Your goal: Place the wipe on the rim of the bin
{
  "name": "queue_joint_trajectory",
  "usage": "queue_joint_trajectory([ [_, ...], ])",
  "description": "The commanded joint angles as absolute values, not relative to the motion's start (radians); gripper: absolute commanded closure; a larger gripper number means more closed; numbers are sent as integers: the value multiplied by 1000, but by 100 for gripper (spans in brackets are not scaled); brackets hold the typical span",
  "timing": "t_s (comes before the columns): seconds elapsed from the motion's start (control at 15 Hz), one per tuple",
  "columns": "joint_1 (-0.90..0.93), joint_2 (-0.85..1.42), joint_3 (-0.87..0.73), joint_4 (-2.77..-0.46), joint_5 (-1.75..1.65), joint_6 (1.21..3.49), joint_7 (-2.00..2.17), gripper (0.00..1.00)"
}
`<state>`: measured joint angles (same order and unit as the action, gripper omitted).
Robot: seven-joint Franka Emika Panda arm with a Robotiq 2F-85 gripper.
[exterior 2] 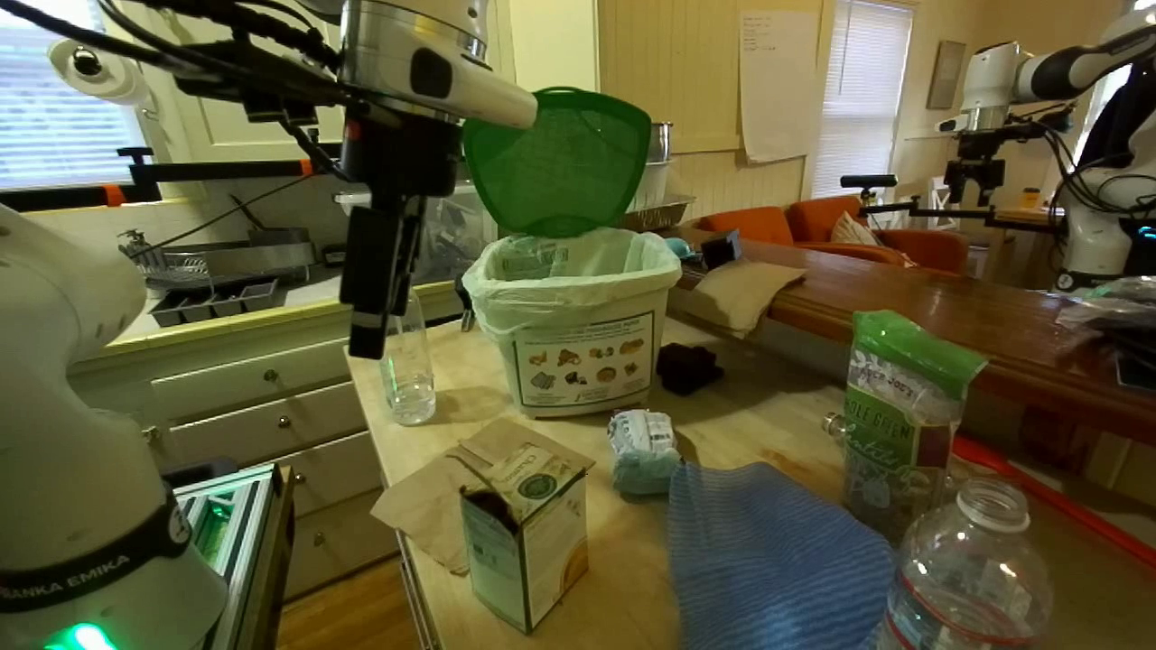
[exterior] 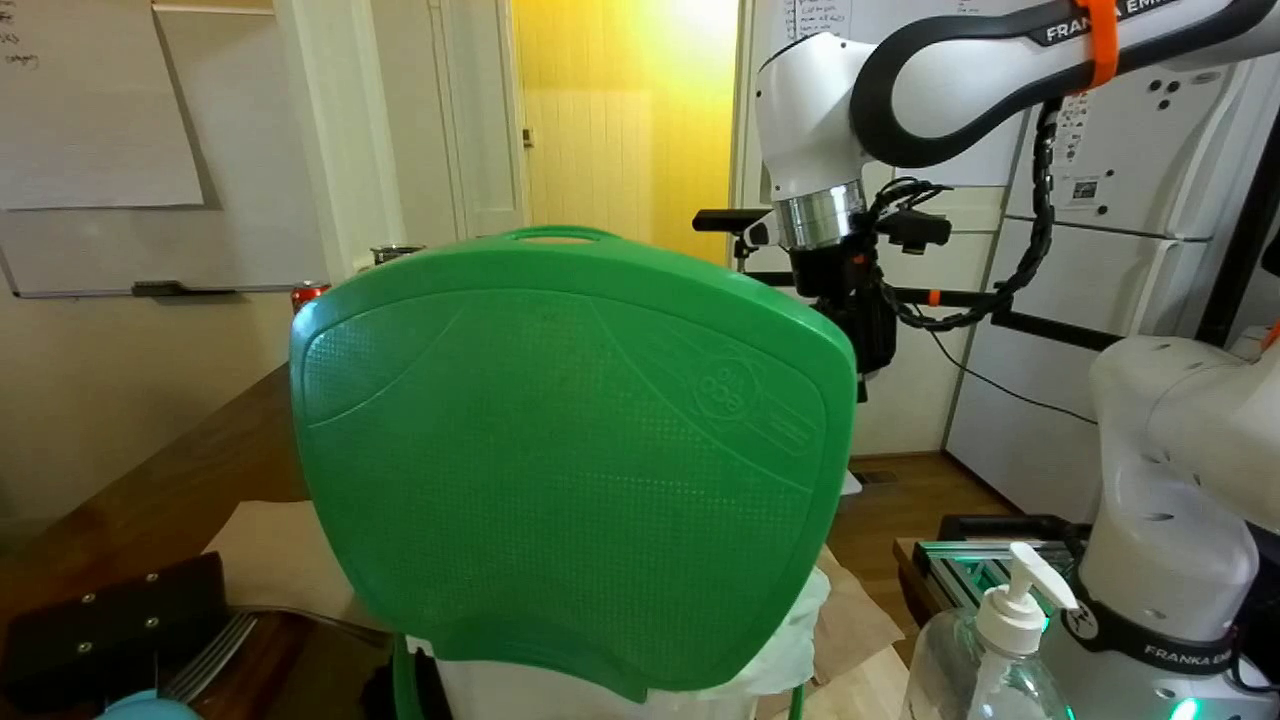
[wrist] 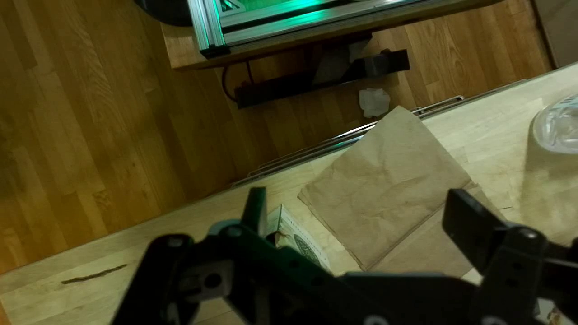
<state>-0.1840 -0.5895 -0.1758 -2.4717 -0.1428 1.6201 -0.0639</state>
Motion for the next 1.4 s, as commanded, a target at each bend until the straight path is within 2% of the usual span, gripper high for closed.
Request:
queue_joint_trajectory([
  [0.0, -204, -561, -193, -2466, -134, 1676, -16, 0],
  [0.8, -225, -350, -309, -2468, 48, 2188, -74, 0],
  [1.13, -240, -243, -329, -2445, 49, 2277, -95, 0],
  [1.33, -247, -276, -308, -2464, 30, 2256, -71, 0],
])
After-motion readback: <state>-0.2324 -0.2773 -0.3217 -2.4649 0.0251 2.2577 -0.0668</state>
